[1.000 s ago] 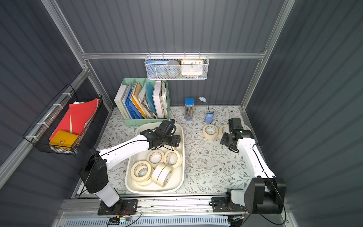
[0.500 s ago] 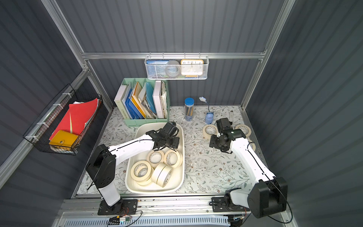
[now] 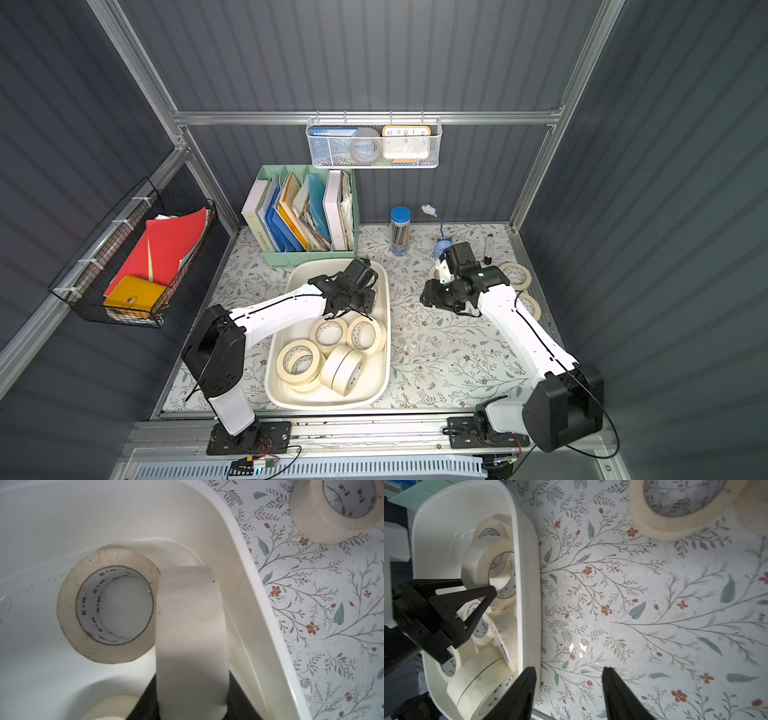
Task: Take out the art tape in the storage box
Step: Pick up the art tape from the storage box.
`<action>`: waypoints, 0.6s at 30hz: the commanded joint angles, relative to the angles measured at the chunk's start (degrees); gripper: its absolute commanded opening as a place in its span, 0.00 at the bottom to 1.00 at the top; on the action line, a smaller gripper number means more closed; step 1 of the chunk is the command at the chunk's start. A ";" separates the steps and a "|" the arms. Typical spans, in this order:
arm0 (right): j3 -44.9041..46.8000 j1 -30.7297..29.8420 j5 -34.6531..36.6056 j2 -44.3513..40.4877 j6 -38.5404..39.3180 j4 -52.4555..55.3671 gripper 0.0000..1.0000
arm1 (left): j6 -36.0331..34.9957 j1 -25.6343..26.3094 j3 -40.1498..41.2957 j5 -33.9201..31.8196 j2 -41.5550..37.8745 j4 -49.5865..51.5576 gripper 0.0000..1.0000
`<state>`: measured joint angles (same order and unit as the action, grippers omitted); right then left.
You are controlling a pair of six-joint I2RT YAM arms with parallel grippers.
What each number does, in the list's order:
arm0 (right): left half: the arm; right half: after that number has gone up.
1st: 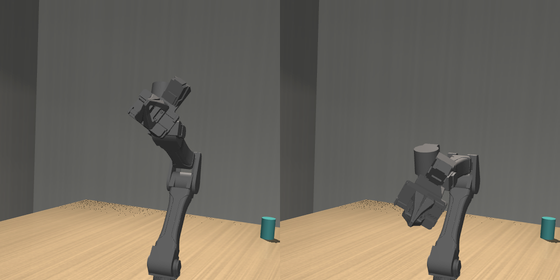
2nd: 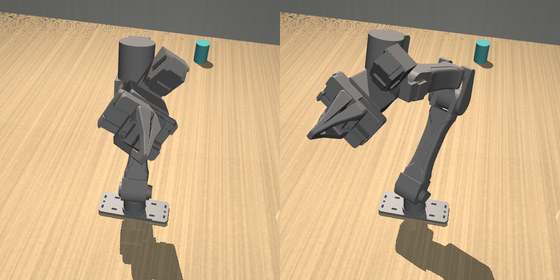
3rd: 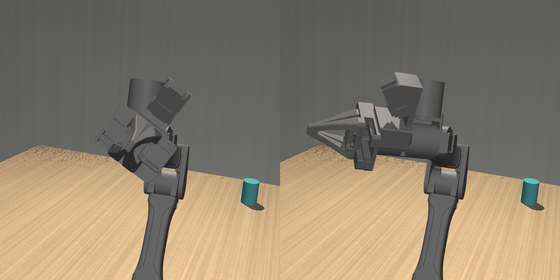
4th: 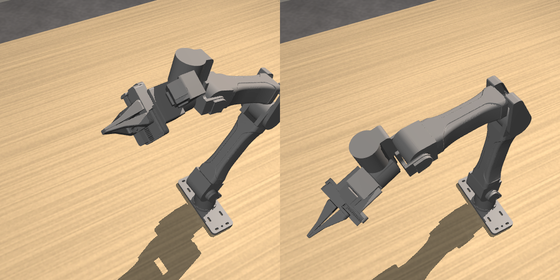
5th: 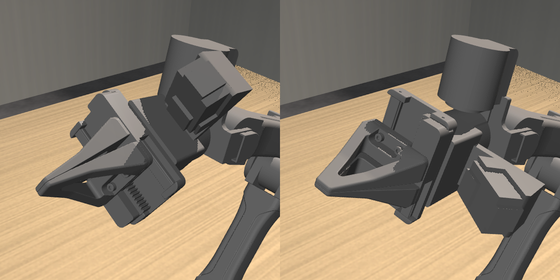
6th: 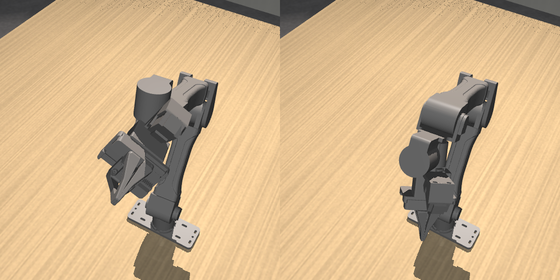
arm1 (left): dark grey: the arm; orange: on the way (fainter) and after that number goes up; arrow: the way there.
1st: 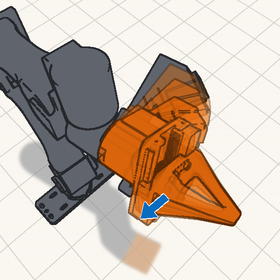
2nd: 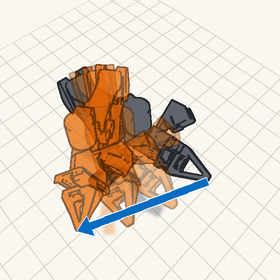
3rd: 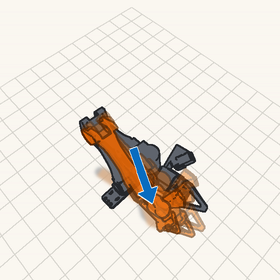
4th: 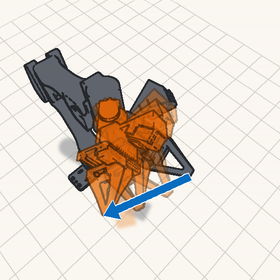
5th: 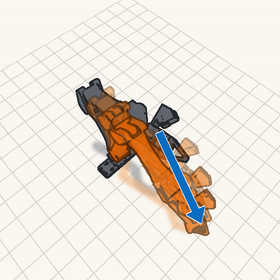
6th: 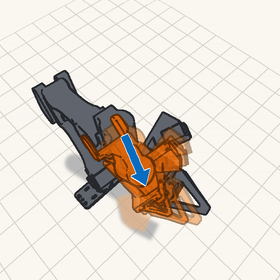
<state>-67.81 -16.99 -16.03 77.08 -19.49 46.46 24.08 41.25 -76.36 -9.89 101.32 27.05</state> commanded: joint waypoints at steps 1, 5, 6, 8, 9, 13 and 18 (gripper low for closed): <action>-1.86 -2.40 -2.92 1.67 -1.40 -4.18 0.57 | 0.05 -3.23 0.31 -4.10 -7.72 0.15 0.30; -4.21 -5.74 -2.97 4.97 -2.47 -7.22 0.57 | 2.09 -7.69 5.46 -0.32 -14.89 -3.87 0.29; -4.97 -6.50 -2.99 5.82 -2.64 -7.75 0.57 | 2.92 -9.06 7.38 1.83 -16.85 -5.75 0.29; -6.88 -8.13 -2.93 7.77 -3.08 -8.91 0.57 | 4.90 -12.00 12.00 8.34 -21.13 -11.54 0.28; -7.81 -8.71 -2.99 8.66 -3.32 -9.25 0.57 | 5.51 -12.98 13.69 10.85 -22.52 -13.45 0.28; -11.97 -11.16 -3.92 12.36 -3.96 -11.21 0.57 | 6.58 -15.36 17.62 22.28 -25.02 -20.23 0.26; -15.99 -11.88 -4.01 16.07 -4.36 -13.28 0.56 | 8.67 -17.04 20.73 33.98 -25.73 -27.31 0.24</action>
<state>-81.60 -28.71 -19.51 91.90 -23.18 35.27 30.33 25.15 -56.27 13.19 76.99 8.75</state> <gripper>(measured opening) 0.566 0.421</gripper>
